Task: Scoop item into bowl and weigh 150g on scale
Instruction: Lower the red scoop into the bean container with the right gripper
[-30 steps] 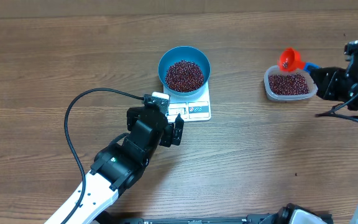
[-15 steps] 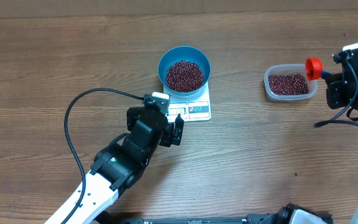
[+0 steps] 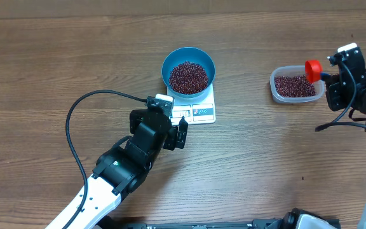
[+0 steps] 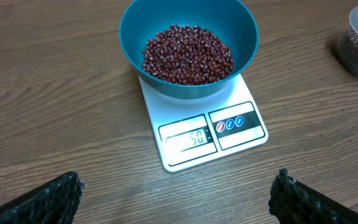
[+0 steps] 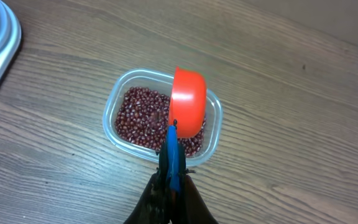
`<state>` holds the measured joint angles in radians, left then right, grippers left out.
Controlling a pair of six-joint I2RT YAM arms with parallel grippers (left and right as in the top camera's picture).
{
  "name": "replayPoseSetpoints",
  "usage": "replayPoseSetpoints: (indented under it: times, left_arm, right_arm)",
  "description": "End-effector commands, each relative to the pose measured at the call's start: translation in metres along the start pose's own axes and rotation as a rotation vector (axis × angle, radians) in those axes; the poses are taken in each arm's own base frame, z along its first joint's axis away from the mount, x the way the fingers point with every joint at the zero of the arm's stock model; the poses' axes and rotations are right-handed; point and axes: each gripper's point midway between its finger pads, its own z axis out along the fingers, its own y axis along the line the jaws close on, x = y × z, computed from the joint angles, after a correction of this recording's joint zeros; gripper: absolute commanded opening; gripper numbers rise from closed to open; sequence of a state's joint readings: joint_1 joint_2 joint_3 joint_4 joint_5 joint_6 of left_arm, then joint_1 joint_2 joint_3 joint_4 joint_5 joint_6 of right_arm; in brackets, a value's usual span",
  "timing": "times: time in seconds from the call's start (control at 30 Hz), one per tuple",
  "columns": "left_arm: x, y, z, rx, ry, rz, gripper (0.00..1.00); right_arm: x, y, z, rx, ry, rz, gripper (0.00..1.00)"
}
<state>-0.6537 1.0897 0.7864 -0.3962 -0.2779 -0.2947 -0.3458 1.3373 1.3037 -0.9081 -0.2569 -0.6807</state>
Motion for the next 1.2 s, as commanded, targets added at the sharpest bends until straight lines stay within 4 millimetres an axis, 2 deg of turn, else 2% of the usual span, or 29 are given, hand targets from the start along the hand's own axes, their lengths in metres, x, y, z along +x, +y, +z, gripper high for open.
replayPoseSetpoints:
  times: [0.0, 0.17, 0.23, 0.33, 0.43, 0.57, 0.67, 0.77, 0.9, 0.93, 1.0, 1.07, 1.13, 1.17]
  left_arm:
    - [-0.011, 0.001, -0.003, -0.007, -0.026, -0.026, 1.00]
    - [-0.011, 0.001, -0.003, -0.007, -0.025, -0.026, 1.00]
    - [-0.011, 0.001, -0.003, -0.007, -0.026, -0.026, 0.99]
    - [-0.011, 0.001, -0.003, -0.007, -0.026, -0.026, 0.99]
    - [-0.011, 0.001, -0.003, -0.007, -0.025, -0.026, 0.99]
    - [-0.011, 0.001, -0.003, -0.007, -0.026, -0.026, 0.99]
    - [-0.011, 0.001, -0.003, -0.007, -0.026, -0.026, 0.99]
    - [-0.011, 0.001, -0.003, -0.007, -0.026, -0.026, 1.00]
    - [-0.011, 0.001, -0.003, -0.007, -0.026, -0.026, 0.99]
    - [-0.011, 0.001, -0.003, -0.007, -0.026, -0.026, 1.00]
    - [-0.011, 0.001, -0.003, -0.007, -0.025, -0.026, 1.00]
    - [-0.011, 0.001, -0.003, -0.007, -0.025, -0.026, 0.99]
    - [-0.011, 0.001, -0.003, -0.007, -0.026, -0.026, 0.99]
    - [-0.011, 0.001, -0.003, -0.007, -0.026, -0.026, 1.00]
  right_arm:
    - [-0.007, -0.009, -0.004, 0.043, -0.002, -0.015, 0.04]
    - [-0.009, -0.010, -0.004, 0.045, -0.011, 0.044, 0.04]
    - [-0.015, -0.014, -0.004, 0.055, -0.042, 0.196, 0.04]
    - [-0.019, -0.017, -0.001, 0.052, -0.066, 0.556, 0.04]
    - [-0.007, -0.013, 0.009, 0.032, -0.010, 0.803, 0.04]
    - [0.017, -0.004, 0.034, 0.014, 0.119, 1.005, 0.04]
    - [0.029, 0.002, 0.052, -0.004, 0.189, 1.097, 0.04]
    - [0.029, 0.007, 0.068, -0.058, 0.214, 1.130, 0.04]
    - [0.029, 0.006, 0.073, -0.063, 0.211, 1.129, 0.04]
    - [0.029, 0.006, 0.073, -0.061, 0.211, 1.128, 0.09]
    - [0.031, 0.004, 0.073, -0.047, 0.213, 1.127, 0.25]
    - [0.034, 0.002, 0.073, -0.027, 0.223, 1.127, 0.50]
    - [0.039, 0.002, 0.072, -0.008, 0.241, 1.128, 0.63]
    - [0.042, 0.002, 0.072, 0.002, 0.250, 1.128, 0.65]
